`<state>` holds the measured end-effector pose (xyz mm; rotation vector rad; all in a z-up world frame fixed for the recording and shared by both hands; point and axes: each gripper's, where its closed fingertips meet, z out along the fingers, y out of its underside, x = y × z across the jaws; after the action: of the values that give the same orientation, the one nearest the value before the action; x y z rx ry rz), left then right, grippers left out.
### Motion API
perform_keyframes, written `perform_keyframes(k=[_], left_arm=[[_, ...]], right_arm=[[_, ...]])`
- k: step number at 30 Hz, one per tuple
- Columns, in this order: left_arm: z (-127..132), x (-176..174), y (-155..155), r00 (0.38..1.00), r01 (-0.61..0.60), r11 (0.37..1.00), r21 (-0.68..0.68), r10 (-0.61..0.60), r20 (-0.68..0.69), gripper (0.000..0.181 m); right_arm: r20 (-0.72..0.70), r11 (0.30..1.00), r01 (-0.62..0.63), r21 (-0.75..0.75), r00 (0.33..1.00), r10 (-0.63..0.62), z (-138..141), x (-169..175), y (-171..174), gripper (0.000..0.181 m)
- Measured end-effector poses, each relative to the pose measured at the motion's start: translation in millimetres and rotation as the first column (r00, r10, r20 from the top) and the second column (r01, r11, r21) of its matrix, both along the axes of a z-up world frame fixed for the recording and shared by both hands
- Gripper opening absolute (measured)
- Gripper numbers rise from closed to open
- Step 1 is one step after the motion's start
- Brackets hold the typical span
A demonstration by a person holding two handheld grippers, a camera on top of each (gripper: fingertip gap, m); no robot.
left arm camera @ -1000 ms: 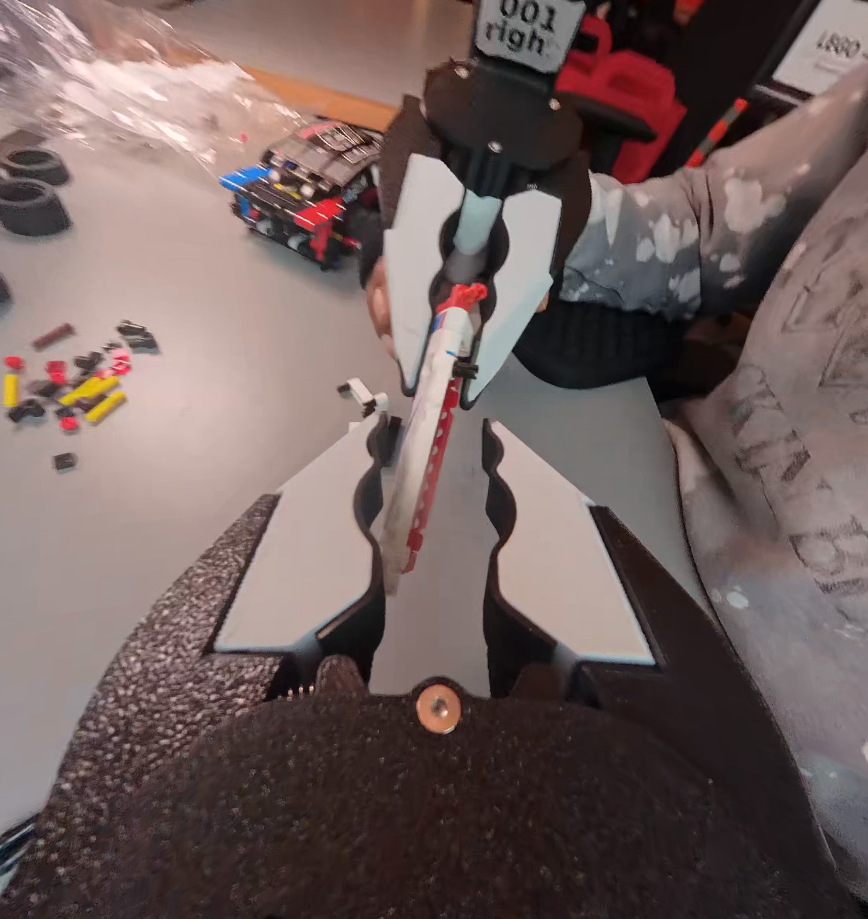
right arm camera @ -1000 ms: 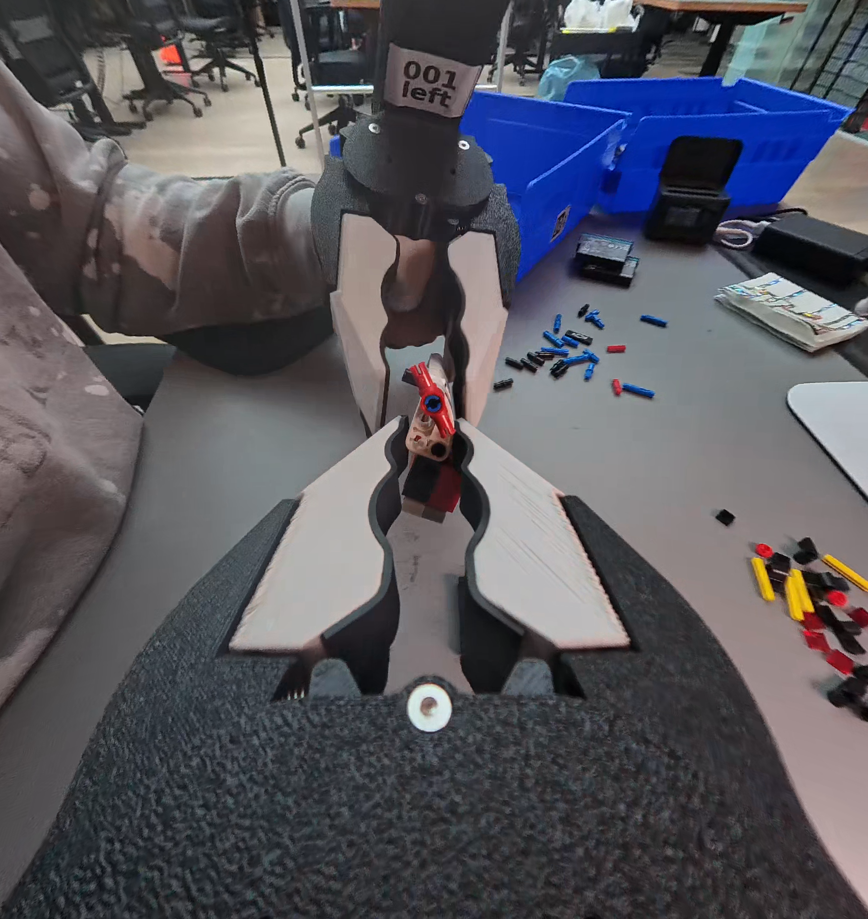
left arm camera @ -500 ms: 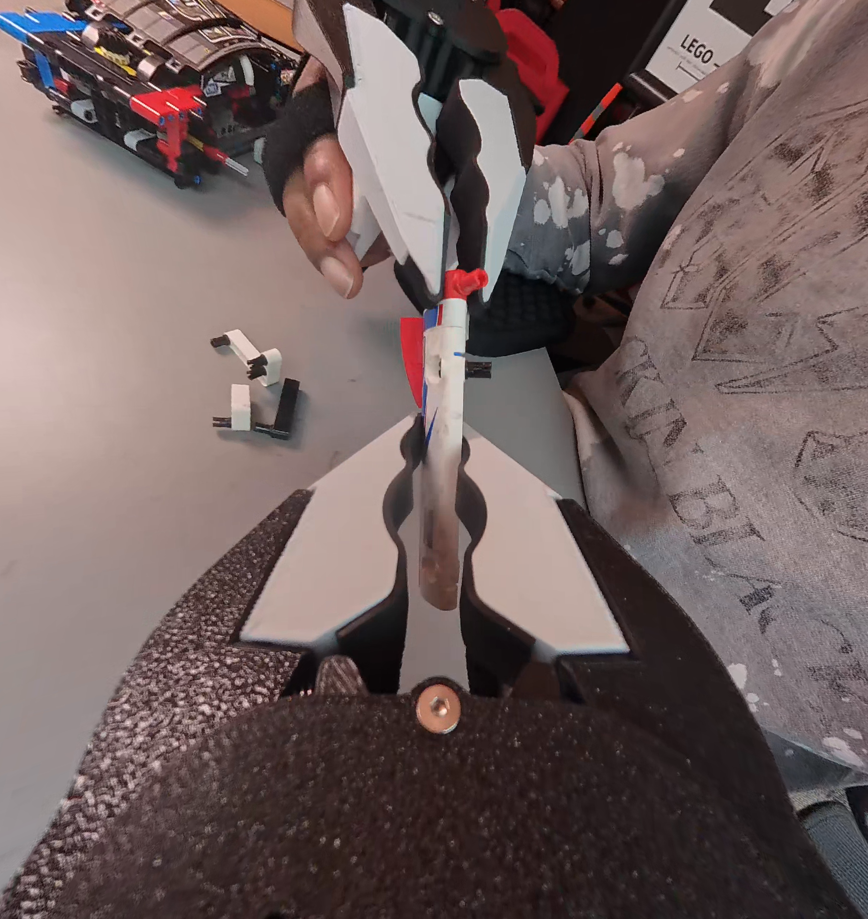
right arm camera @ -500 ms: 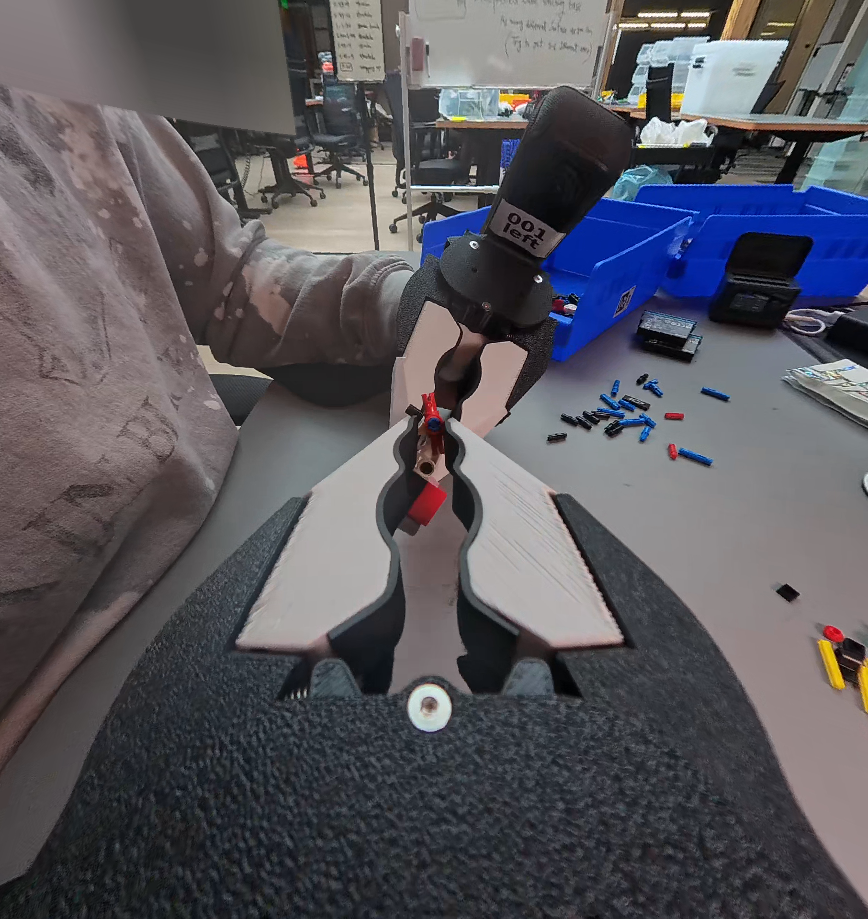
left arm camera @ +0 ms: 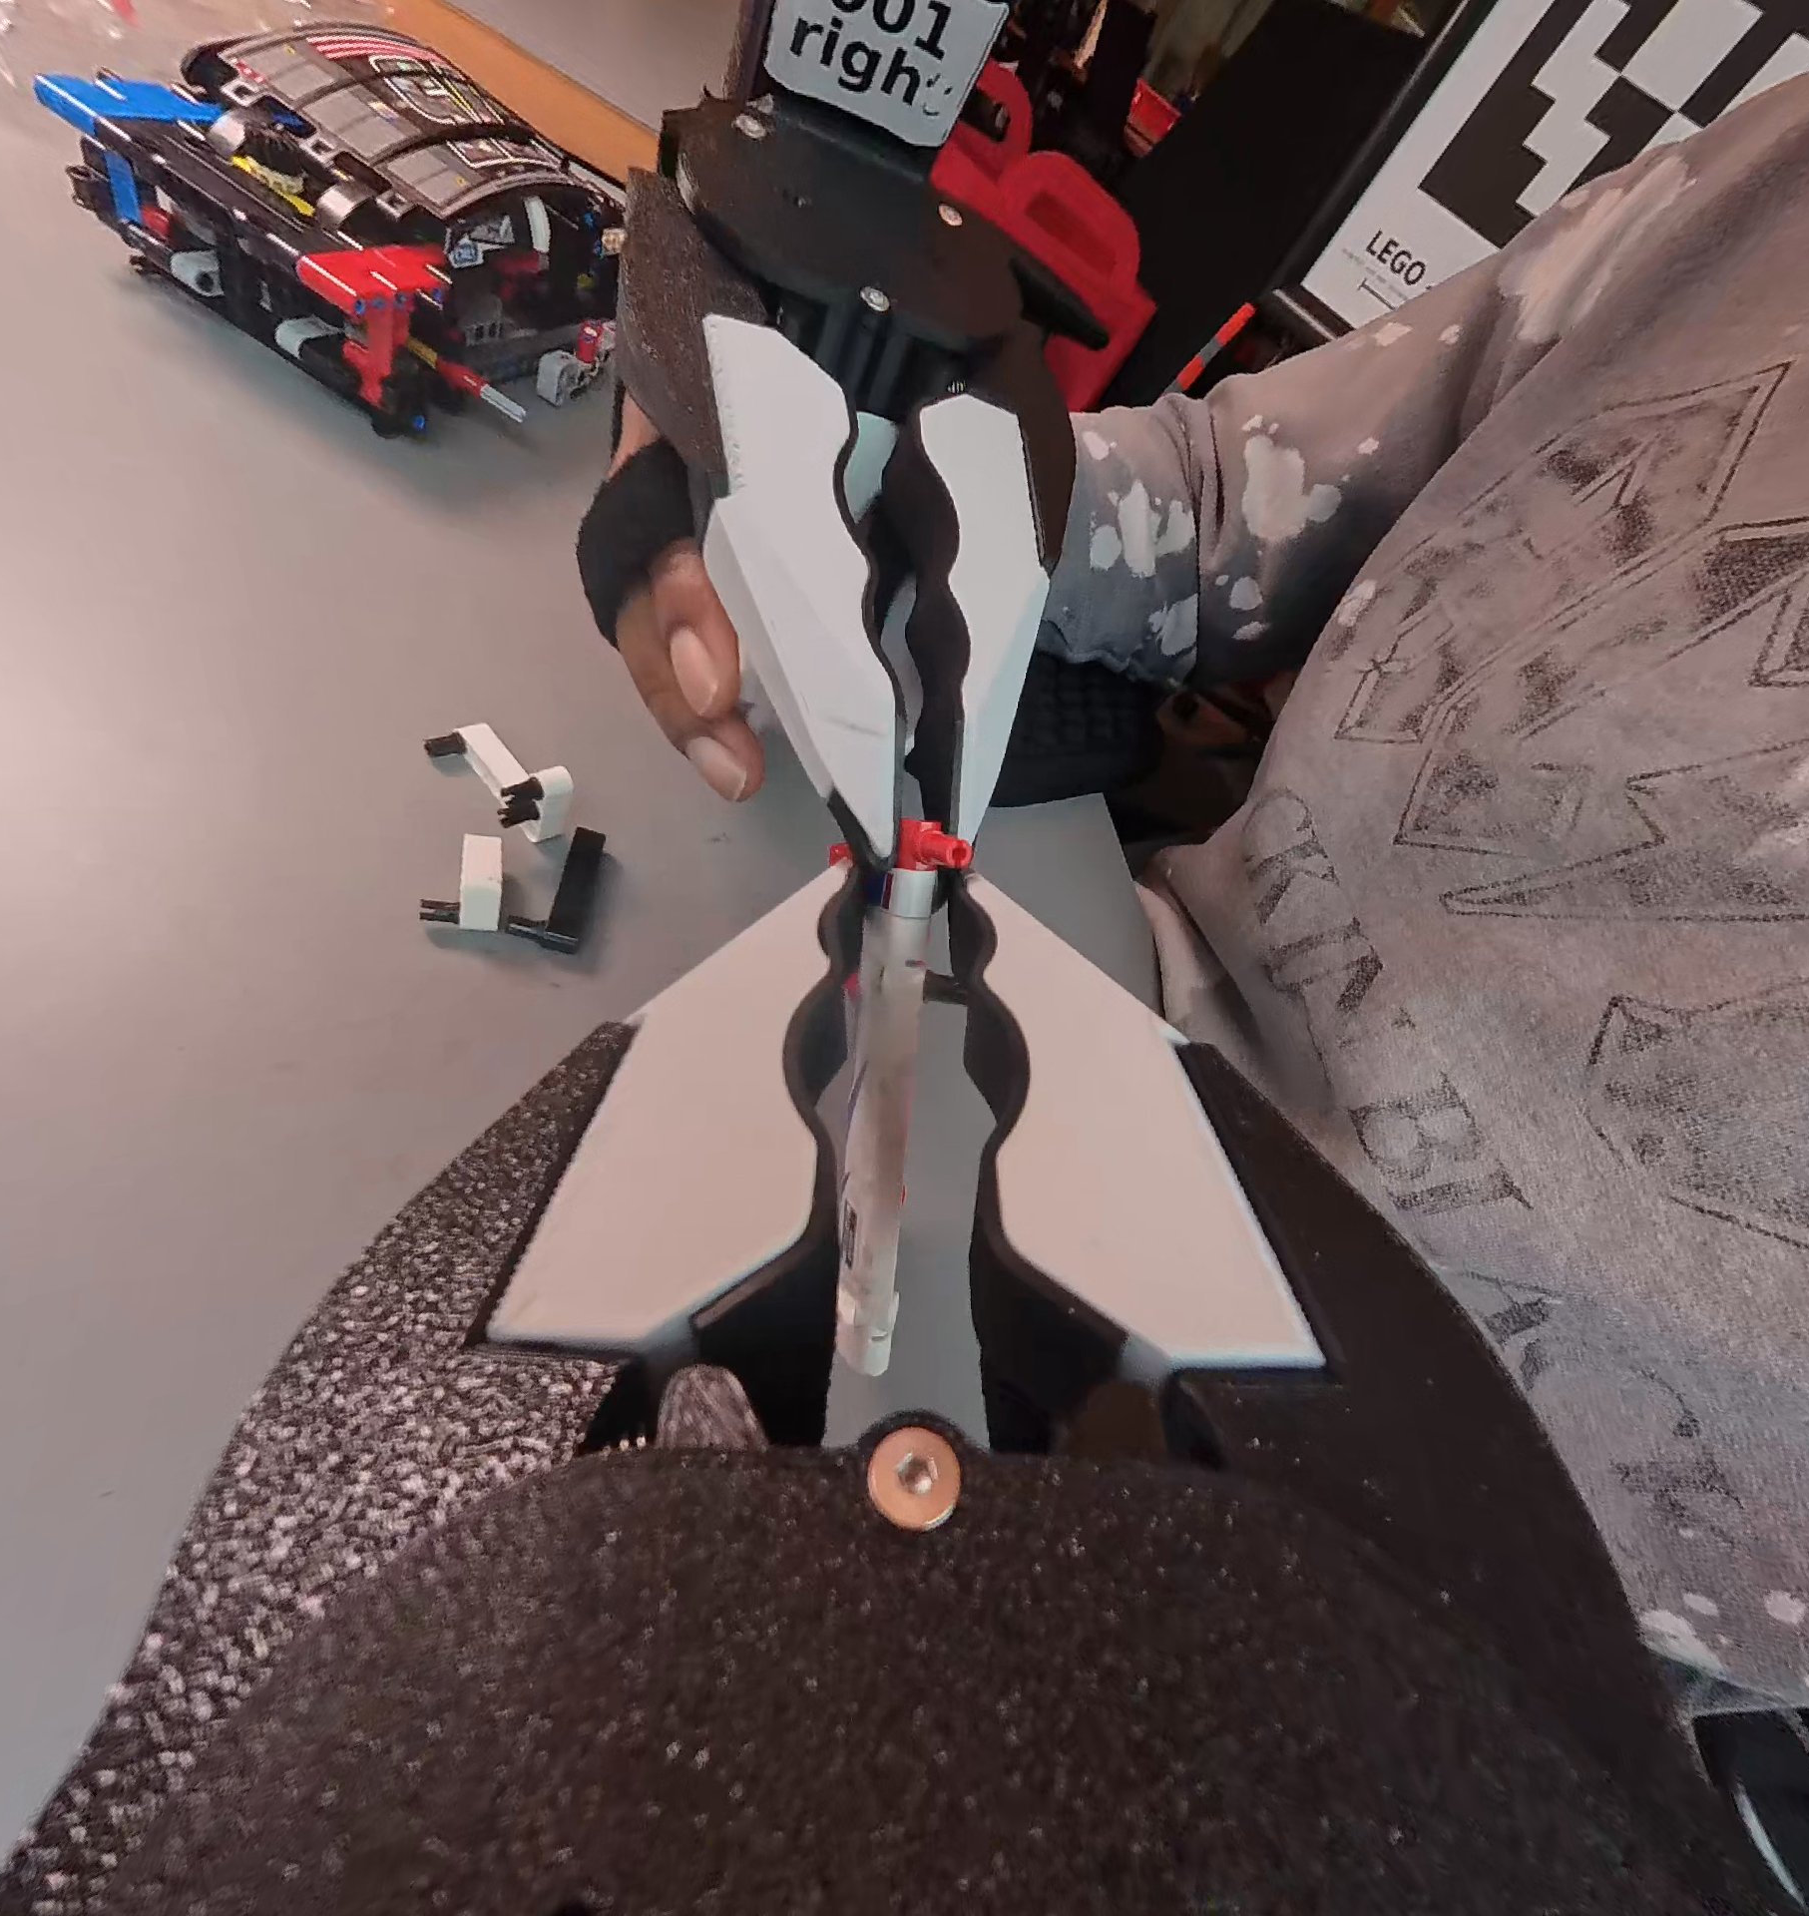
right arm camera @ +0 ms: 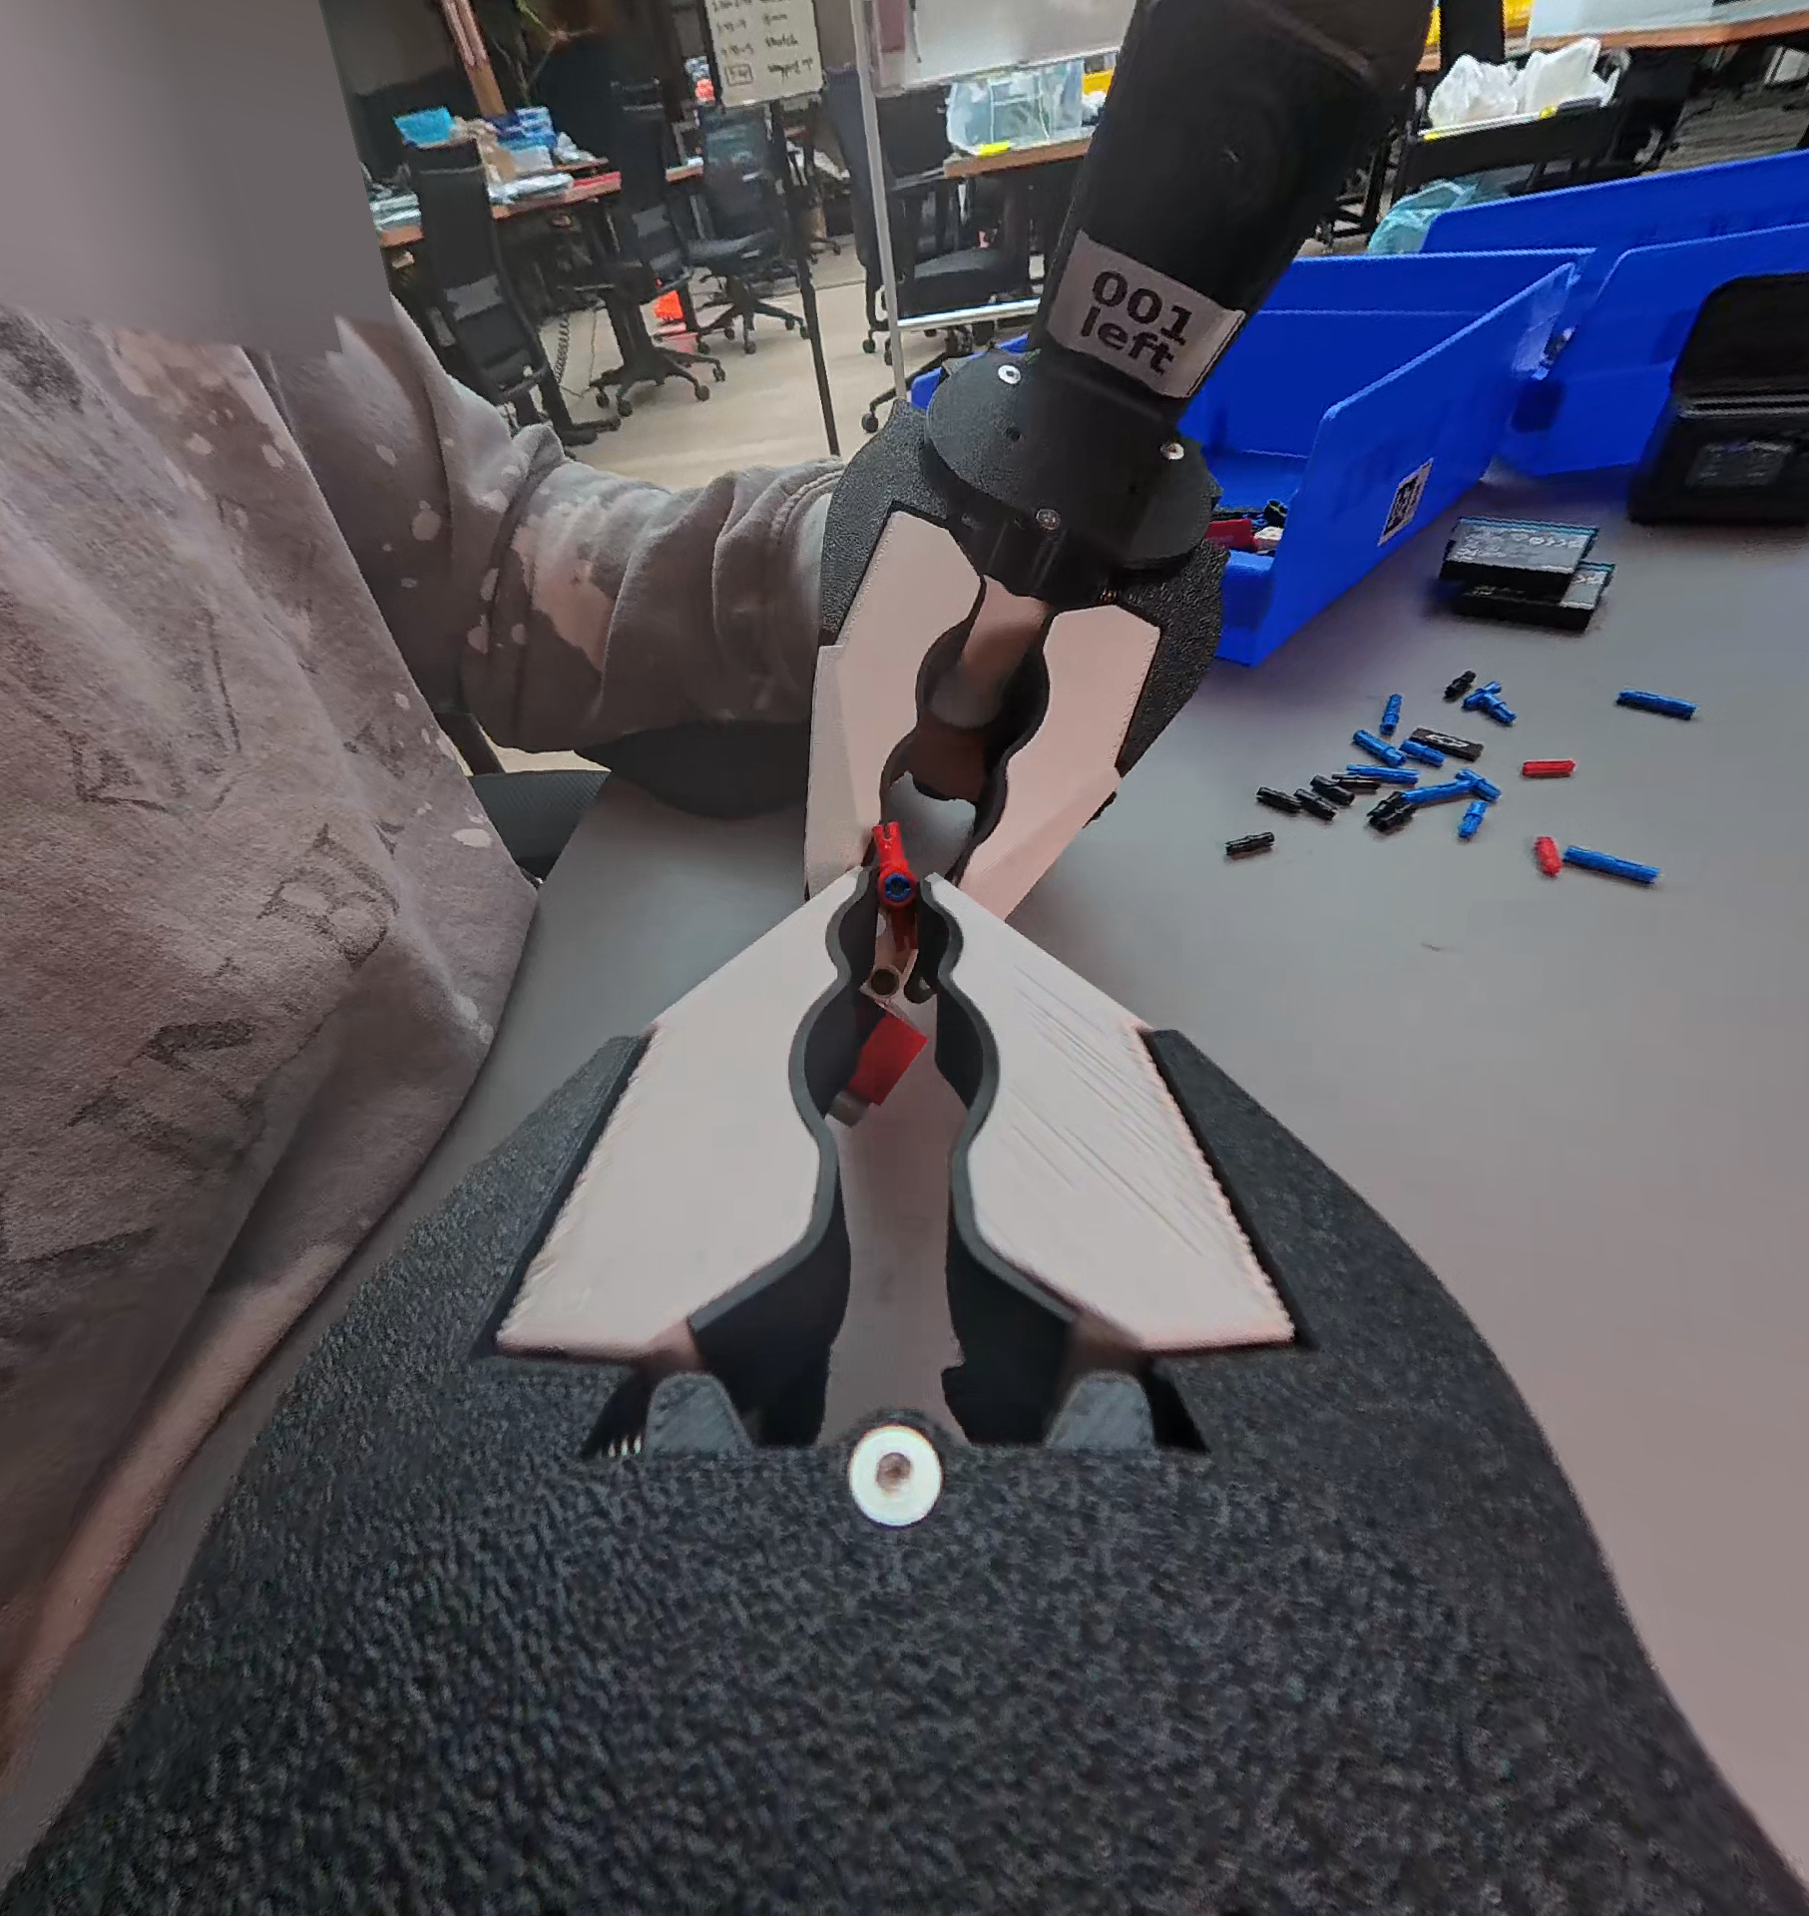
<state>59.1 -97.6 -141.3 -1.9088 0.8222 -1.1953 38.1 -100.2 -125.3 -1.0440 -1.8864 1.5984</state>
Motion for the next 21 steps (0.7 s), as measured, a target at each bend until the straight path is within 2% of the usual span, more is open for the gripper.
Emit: perform_keyframes(k=[3, 4, 5, 7, 9, 13, 16, 21], left_arm=[[-4, 3, -5, 0.999, 0.035, 0.999, -0.006, -0.035, -0.025, 0.014], [-7, 3, -8, 0.998, 0.055, 0.998, -0.016, -0.056, -0.032, 0.013], [-14, 0, -9, 0.996, 0.056, 0.998, -0.025, -0.058, -0.062, 0.014], [-8, -5, -9, 0.999, 0.045, 0.999, -0.025, -0.045, -0.022, 0.013], [-9, -7, -8, 0.999, 0.041, 0.998, -0.045, -0.042, -0.019, 0.013], [-23, -12, 10, 0.996, -0.073, 0.991, -0.115, 0.065, -0.068, 0.014], [-39, -15, 14, 0.983, -0.133, 0.979, -0.155, 0.111, -0.146, 0.015], [-43, -18, 20, 0.974, -0.177, 0.972, -0.154, 0.151, -0.167, 0.020]], right_arm=[[-0.007, 0.998, -0.052, 0.038, 0.999, 0.052, -2, 7, -3, 0.006], [-0.039, 0.998, -0.067, 0.009, 0.997, 0.067, 7, 11, -1, 0.006], [-0.104, 0.996, -0.066, -0.063, 0.993, 0.059, 27, 16, 8, 0.006], [-0.155, 0.999, 0.036, 0.003, 0.987, -0.035, 39, 21, 37, 0.006], [-0.175, 0.996, 0.063, -0.066, 0.982, -0.074, 48, 25, 48, 0.006], [-0.139, 0.972, 0.042, -0.233, 0.987, -0.076, 45, 20, 50, 0.006], [-0.115, 0.913, 0.024, -0.408, 0.990, -0.078, 52, 15, 56, 0.006], [-0.105, 0.738, -0.037, -0.674, 0.993, -0.046, 72, 14, 62, 0.006]])
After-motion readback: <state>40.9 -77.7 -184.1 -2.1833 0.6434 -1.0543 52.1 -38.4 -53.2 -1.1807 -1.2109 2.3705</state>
